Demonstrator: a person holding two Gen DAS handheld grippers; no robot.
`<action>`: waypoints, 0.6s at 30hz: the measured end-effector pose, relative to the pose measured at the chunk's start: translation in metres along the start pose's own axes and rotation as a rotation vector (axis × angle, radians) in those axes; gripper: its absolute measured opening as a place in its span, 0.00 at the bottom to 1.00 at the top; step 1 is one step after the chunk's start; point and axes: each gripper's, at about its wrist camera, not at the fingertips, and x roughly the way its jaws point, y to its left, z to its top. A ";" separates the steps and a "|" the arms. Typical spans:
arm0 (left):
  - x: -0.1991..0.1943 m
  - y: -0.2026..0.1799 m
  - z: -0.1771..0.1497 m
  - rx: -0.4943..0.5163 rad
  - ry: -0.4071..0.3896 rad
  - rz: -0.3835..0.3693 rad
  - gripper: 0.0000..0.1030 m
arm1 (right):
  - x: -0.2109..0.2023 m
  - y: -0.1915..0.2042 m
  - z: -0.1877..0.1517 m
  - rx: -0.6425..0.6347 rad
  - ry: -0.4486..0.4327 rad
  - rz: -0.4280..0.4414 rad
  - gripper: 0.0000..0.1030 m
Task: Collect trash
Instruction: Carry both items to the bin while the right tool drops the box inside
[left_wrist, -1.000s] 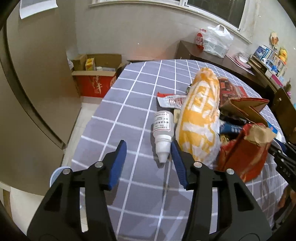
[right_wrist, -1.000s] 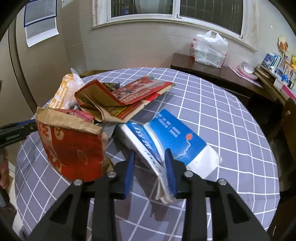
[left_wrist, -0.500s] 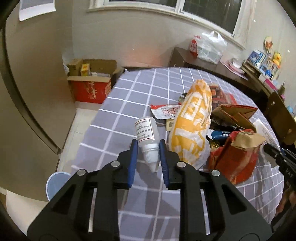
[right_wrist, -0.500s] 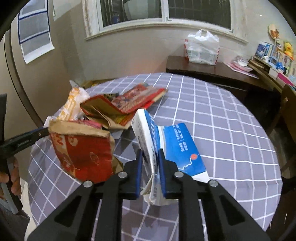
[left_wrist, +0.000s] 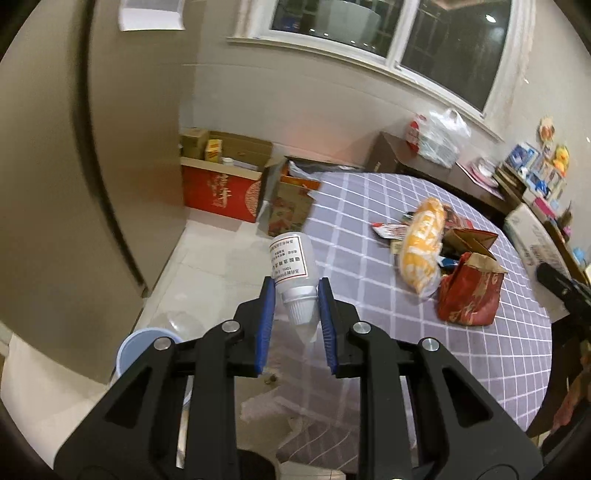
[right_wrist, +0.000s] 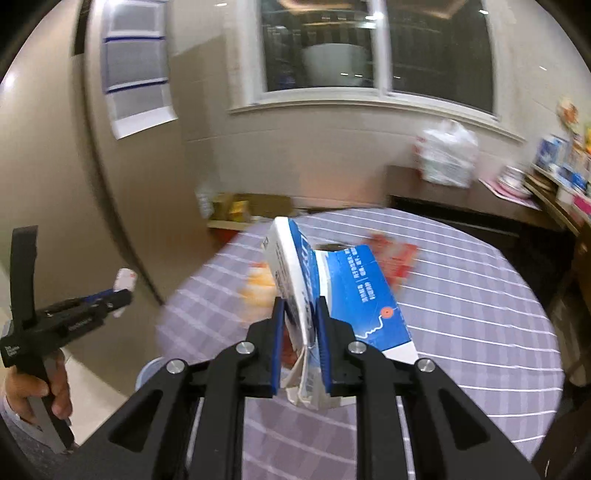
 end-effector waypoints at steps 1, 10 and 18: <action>-0.005 0.009 -0.003 -0.010 -0.005 0.004 0.23 | 0.003 0.013 0.002 -0.013 0.004 0.018 0.16; -0.036 0.110 -0.021 -0.133 -0.017 0.080 0.23 | 0.059 0.158 0.007 -0.145 0.080 0.217 0.16; -0.033 0.191 -0.039 -0.230 0.011 0.180 0.23 | 0.117 0.262 -0.006 -0.228 0.175 0.378 0.16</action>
